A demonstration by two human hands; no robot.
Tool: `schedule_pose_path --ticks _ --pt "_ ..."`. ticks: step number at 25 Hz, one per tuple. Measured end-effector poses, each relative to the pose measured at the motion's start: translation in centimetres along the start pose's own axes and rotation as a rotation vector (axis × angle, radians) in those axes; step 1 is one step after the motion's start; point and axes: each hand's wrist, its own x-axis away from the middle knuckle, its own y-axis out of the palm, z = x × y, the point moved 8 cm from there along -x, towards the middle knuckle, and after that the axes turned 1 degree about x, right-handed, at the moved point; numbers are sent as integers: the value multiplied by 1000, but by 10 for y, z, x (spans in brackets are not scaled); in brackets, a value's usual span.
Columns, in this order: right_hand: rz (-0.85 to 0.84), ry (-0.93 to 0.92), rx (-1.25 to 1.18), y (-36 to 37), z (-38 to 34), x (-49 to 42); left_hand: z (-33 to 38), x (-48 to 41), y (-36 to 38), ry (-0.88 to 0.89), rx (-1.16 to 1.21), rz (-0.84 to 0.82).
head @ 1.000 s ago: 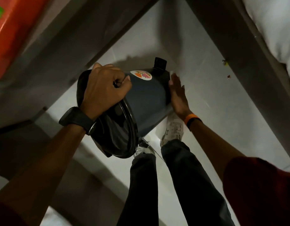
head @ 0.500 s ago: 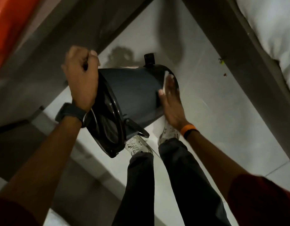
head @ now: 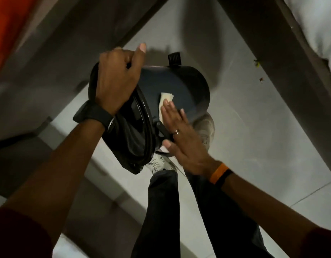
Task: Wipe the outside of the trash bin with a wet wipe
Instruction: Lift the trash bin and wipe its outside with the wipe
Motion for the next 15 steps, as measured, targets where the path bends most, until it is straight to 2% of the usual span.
schedule_pose_path --ticks 3,6,7,9,11,13,14,15 --pt "25 243 -84 -26 52 -29 -18 -19 -5 -125 135 25" --pt "126 506 -525 -43 93 -43 -19 -30 -6 -194 204 4" --pt "154 573 -602 -46 102 -43 -15 -30 -4 -214 203 -6" --pt "195 661 -477 -60 109 -43 -1 -27 3 -233 146 -27" --pt "238 689 -223 -83 112 -43 16 -21 10 -208 33 -70" --pt "265 689 28 -103 115 -41 38 -16 19 -92 -134 -142" --pt "262 706 32 -108 117 -38 52 -14 29 4 -223 -202" --pt "249 743 -86 -105 121 -31 69 -10 43 99 -313 -278"
